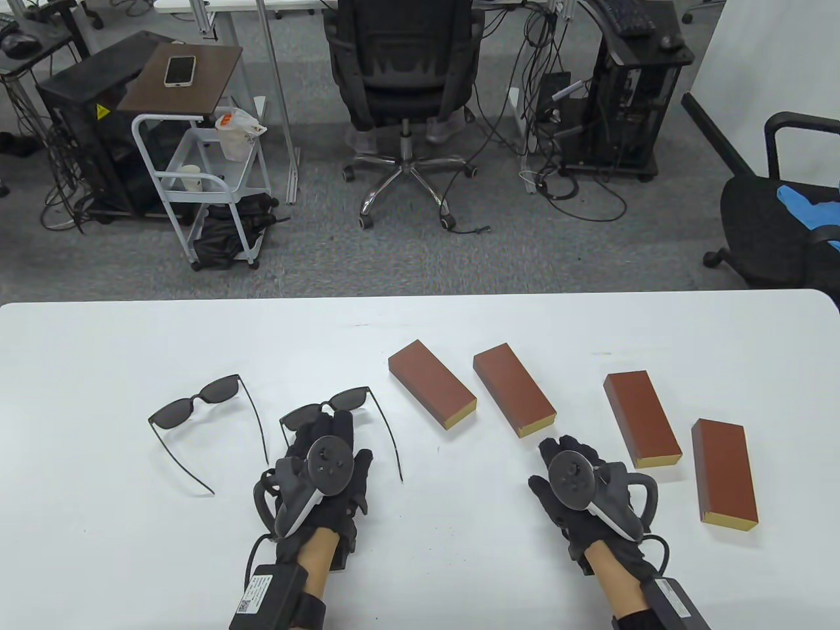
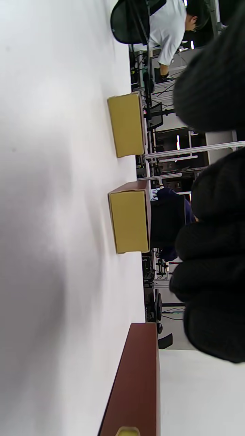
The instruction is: Slide to open storage boxes and store sunglasses
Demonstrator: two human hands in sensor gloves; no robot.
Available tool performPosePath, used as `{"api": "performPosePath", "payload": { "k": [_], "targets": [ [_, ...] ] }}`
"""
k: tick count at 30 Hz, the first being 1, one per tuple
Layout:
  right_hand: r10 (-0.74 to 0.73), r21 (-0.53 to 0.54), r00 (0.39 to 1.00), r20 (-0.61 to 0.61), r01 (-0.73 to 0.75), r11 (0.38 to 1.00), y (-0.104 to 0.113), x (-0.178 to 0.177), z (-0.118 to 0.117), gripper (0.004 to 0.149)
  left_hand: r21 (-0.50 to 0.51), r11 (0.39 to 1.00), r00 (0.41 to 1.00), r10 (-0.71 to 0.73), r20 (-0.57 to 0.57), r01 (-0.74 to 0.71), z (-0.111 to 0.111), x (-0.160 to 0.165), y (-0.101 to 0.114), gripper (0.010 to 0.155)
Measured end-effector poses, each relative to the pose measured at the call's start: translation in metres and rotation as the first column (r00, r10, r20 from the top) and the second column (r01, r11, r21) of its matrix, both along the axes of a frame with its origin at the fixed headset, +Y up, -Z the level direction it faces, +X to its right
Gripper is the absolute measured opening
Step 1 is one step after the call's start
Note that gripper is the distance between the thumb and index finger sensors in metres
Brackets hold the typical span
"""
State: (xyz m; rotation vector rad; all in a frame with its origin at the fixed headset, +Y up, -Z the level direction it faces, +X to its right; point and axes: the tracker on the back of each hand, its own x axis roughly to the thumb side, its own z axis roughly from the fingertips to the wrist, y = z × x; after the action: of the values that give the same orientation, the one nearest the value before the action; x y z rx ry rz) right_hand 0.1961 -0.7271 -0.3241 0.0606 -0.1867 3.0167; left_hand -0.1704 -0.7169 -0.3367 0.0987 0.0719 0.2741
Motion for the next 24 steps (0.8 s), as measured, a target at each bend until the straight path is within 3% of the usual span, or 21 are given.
{"api": "performPosePath", "payload": {
  "k": [4, 8, 13, 24],
  "targets": [
    [0.025, 0.013, 1.0, 0.017, -0.025, 1.0, 0.001, 0.006, 0.0, 0.062, -0.019, 0.998, 0.998, -0.058, -0.034, 0.058, -0.012, -0.008, 0.005, 0.073],
    [0.044, 0.006, 0.999, 0.018, -0.044, 0.999, -0.003, 0.009, 0.0, 0.062, -0.02, 0.978, 0.973, -0.209, -0.096, 0.208, -0.031, -0.027, 0.018, 0.076],
    [0.043, 0.003, 0.999, 0.022, -0.043, 0.999, -0.002, 0.011, -0.001, 0.062, -0.084, 0.963, 0.958, -0.263, -0.113, 0.255, -0.057, -0.044, 0.03, 0.075],
    [0.003, -0.006, 0.997, 0.073, -0.003, 1.0, -0.001, 0.024, 0.0, 0.062, -0.245, 0.903, 0.911, -0.392, -0.133, 0.353, -0.094, -0.029, 0.007, 0.068]
  ]
}}
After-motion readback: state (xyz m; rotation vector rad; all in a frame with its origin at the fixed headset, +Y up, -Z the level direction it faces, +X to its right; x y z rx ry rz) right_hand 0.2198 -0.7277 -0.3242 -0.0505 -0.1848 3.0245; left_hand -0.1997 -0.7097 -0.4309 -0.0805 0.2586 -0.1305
